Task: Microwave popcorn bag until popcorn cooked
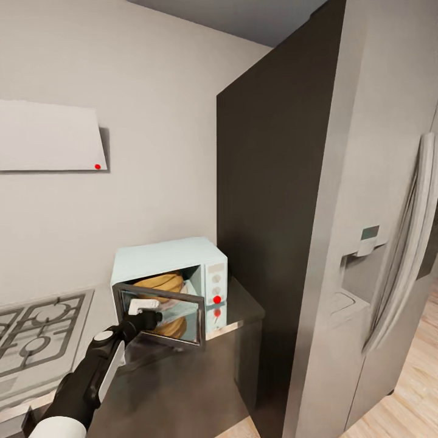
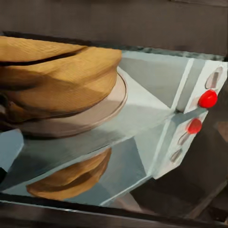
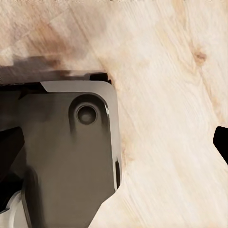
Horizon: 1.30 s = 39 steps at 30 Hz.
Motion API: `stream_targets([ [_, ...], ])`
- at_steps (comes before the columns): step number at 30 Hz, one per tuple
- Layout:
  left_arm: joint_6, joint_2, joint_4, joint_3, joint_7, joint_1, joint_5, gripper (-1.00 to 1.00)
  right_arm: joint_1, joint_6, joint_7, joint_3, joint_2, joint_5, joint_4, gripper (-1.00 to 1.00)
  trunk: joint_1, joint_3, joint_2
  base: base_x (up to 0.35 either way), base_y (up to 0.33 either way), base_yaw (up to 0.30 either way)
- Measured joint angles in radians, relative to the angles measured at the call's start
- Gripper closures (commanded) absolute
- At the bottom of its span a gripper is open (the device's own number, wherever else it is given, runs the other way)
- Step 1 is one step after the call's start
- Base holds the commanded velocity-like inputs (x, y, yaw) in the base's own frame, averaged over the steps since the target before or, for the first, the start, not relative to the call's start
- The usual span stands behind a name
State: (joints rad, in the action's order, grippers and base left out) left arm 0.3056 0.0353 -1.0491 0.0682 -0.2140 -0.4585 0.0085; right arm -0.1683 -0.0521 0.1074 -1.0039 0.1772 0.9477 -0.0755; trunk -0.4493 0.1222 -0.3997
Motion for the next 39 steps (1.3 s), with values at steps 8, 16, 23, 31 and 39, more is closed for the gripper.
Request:
stream_targets([
  [8, -0.002, -0.007, 0.000, 0.002, 0.009, -0.001, -0.004, -1.00, 0.000, 0.000, 0.000, 0.000, 0.000, 0.000, 0.000, -1.00, 0.000, 0.000, 0.000, 0.188, -0.062, 0.000],
  [16, -0.002, -0.022, 0.000, 0.002, 0.009, 0.000, -0.004, -1.00, 0.000, 0.000, -0.001, 0.000, 0.000, 0.000, 0.000, -1.00, 0.000, 0.000, 0.000, 0.069, -0.044, 0.000],
  [23, -0.002, -0.024, -0.001, 0.002, 0.008, 0.000, -0.003, -1.00, 0.000, 0.001, 0.000, 0.002, -0.001, 0.001, 0.000, -1.00, 0.000, 0.000, 0.000, 0.110, -0.054, 0.000],
  [31, -0.002, -0.024, -0.001, 0.002, 0.008, 0.000, -0.003, -1.00, 0.000, 0.003, 0.000, 0.002, -0.001, 0.002, 0.000, -1.00, 0.000, 0.000, 0.000, 0.060, -0.010, 0.000],
  [39, -0.001, -0.024, 0.001, 0.002, 0.008, 0.000, -0.002, -1.00, 0.000, 0.004, 0.001, 0.002, -0.001, 0.001, 0.000, -1.00, 0.000, 0.000, 0.000, 0.111, 0.000, 0.000],
])
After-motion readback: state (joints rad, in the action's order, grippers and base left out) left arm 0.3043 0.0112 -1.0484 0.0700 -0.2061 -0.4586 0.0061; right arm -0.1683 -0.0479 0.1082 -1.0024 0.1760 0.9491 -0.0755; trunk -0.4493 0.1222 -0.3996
